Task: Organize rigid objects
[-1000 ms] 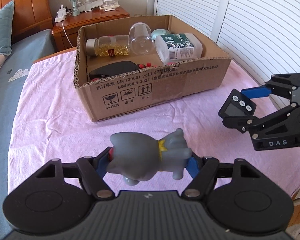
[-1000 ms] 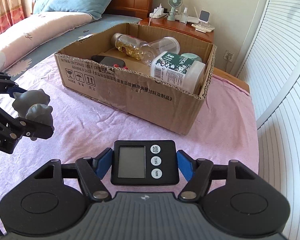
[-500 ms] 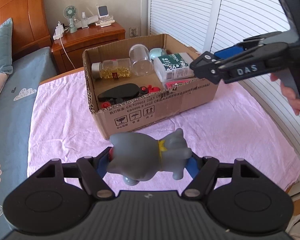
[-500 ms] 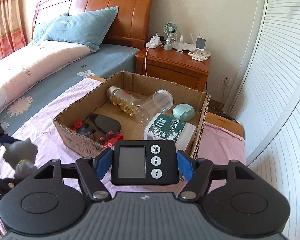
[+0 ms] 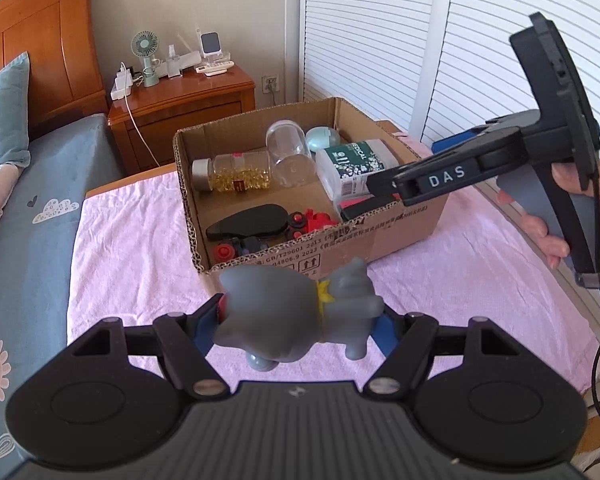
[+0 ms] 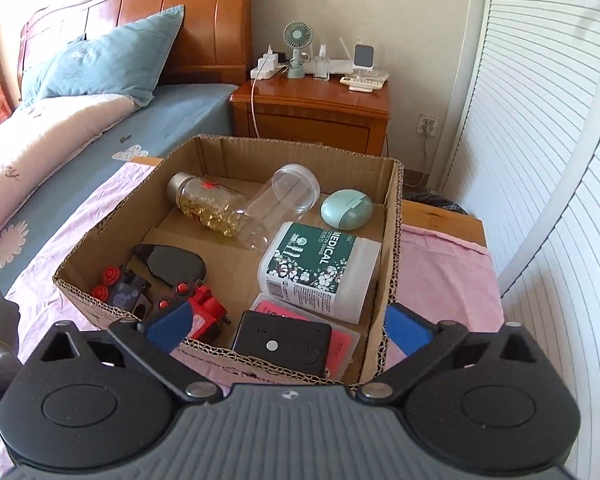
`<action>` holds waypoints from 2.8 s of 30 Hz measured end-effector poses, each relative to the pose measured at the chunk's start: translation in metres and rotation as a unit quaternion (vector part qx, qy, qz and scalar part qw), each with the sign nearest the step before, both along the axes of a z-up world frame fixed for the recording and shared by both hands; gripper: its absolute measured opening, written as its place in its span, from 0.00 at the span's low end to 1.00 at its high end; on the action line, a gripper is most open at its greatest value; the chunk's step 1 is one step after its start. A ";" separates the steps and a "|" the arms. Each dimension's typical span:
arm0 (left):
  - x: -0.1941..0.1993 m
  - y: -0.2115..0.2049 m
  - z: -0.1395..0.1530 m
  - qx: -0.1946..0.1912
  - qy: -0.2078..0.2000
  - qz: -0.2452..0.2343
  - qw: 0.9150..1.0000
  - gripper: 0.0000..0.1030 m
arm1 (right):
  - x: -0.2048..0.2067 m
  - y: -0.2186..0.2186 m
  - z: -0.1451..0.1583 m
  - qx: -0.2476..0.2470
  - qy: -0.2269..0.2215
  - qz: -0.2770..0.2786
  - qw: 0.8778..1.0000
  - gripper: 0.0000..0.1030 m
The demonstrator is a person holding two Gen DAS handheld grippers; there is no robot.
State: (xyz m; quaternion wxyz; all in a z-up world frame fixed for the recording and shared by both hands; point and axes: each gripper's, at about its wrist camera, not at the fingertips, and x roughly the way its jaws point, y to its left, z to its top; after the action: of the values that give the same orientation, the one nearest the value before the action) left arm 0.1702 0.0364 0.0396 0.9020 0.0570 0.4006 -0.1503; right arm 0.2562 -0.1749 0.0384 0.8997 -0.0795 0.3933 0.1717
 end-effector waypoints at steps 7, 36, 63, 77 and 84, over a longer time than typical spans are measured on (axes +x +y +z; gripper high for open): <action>0.032 -0.004 0.016 -0.002 -0.016 0.006 1.000 0.71 | -0.032 -0.009 0.011 -0.020 -0.008 -0.042 0.999 1.00; 0.096 -0.044 0.030 0.022 -0.085 0.043 0.995 0.98 | -0.084 -0.039 0.009 0.024 0.025 -0.106 0.994 1.00; -0.032 -0.030 0.031 0.029 -0.020 0.163 0.986 0.99 | -0.116 -0.028 0.027 -0.002 0.032 -0.134 0.990 1.00; -0.035 -0.032 0.030 0.040 -0.021 0.161 0.986 0.99 | -0.120 -0.025 0.033 -0.002 0.024 -0.130 0.991 1.00; -0.034 -0.032 0.030 0.039 -0.021 0.162 0.986 0.99 | -0.121 -0.025 0.033 -0.001 0.022 -0.129 0.991 1.00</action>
State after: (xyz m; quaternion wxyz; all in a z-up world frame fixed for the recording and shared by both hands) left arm 0.1359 0.0042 0.0698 0.9197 0.0302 0.3911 0.0145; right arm 0.1355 -0.1997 0.0714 0.9052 -0.0252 0.4205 0.0559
